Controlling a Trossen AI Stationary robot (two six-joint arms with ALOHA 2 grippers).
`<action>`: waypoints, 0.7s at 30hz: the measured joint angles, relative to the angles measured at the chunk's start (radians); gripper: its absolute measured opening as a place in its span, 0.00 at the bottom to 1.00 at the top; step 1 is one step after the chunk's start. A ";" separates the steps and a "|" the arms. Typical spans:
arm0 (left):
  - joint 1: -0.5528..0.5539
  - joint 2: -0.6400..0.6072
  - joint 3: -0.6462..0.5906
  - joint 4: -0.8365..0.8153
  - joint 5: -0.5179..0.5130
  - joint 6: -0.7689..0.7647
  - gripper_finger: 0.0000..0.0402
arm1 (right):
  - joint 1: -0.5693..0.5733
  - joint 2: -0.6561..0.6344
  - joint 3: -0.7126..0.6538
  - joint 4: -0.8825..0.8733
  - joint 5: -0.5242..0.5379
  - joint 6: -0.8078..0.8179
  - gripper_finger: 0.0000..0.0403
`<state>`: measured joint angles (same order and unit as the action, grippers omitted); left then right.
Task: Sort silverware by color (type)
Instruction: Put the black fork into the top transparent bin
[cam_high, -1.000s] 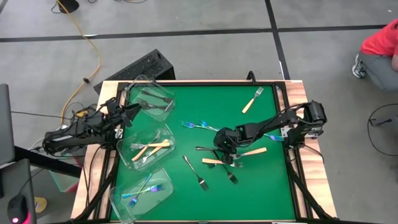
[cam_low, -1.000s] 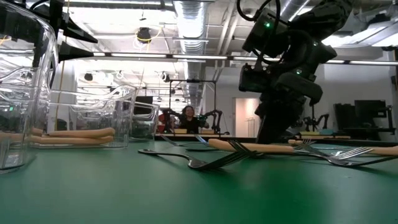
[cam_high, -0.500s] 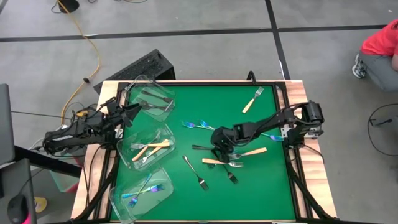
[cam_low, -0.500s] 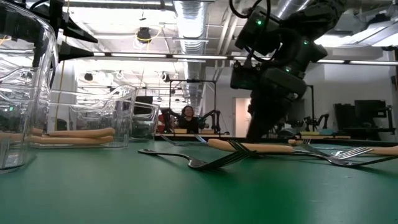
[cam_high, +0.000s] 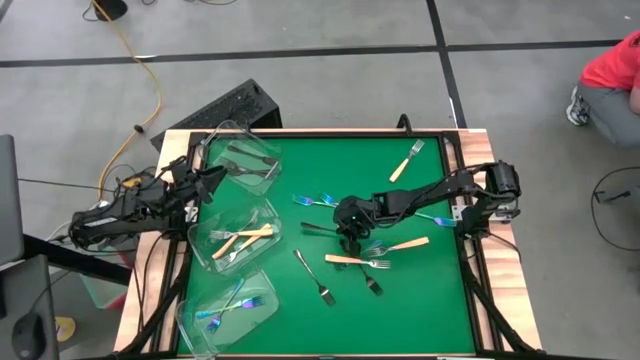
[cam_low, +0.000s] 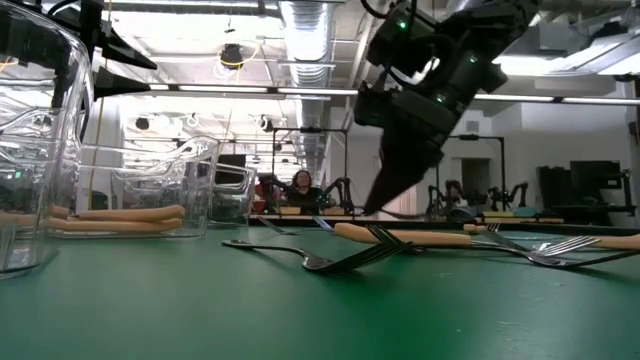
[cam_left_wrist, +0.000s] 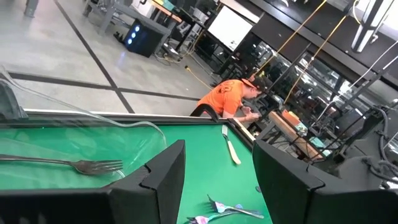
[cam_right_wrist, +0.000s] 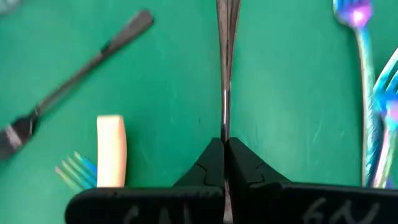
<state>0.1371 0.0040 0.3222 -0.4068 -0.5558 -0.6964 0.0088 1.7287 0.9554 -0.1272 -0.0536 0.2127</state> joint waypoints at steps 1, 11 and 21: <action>0.000 0.000 0.000 0.000 0.000 0.000 0.43 | -0.004 0.000 0.008 0.001 0.000 0.000 0.03; 0.000 0.000 0.000 0.001 -0.001 -0.005 0.43 | -0.062 -0.002 0.120 0.009 0.003 -0.003 0.03; 0.000 0.000 0.000 0.001 0.035 -0.020 0.43 | -0.085 -0.003 0.215 0.011 0.003 -0.050 0.03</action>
<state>0.1369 0.0040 0.3222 -0.4057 -0.5204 -0.7162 -0.0757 1.7260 1.1700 -0.1162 -0.0509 0.1630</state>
